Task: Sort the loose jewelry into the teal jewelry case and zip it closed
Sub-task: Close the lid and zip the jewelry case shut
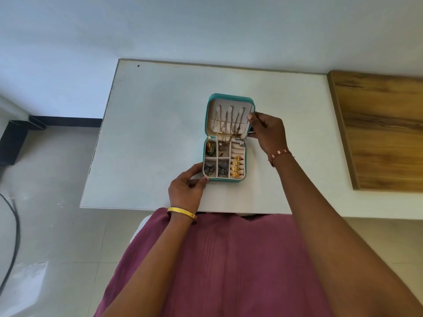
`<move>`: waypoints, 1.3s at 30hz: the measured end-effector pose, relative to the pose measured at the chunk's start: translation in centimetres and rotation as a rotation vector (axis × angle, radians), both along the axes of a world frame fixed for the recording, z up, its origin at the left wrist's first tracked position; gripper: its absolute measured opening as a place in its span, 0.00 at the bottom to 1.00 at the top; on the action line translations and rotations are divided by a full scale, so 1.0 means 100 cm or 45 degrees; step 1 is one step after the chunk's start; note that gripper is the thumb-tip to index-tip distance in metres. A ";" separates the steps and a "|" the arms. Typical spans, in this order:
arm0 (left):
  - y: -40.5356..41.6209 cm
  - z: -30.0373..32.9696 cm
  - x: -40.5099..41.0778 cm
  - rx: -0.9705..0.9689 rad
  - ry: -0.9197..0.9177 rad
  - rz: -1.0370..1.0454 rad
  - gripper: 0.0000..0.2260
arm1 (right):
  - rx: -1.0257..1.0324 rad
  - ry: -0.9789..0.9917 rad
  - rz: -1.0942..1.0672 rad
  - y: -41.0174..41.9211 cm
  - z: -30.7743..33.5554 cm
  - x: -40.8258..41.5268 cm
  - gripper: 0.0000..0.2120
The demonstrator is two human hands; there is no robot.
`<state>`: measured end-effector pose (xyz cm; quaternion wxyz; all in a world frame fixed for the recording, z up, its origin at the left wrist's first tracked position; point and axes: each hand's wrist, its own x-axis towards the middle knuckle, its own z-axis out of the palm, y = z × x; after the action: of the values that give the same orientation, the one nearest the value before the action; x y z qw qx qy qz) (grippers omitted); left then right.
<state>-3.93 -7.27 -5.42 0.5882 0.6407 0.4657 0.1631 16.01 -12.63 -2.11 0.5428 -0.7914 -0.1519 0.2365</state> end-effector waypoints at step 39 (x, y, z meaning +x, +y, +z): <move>-0.001 0.005 0.001 -0.038 -0.015 0.044 0.19 | 0.115 -0.228 0.004 -0.037 -0.019 -0.080 0.26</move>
<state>-3.80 -7.33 -4.93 0.5975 0.6228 0.4757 0.1700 8.01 -16.35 -4.03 0.5617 -0.7839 -0.2117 0.1587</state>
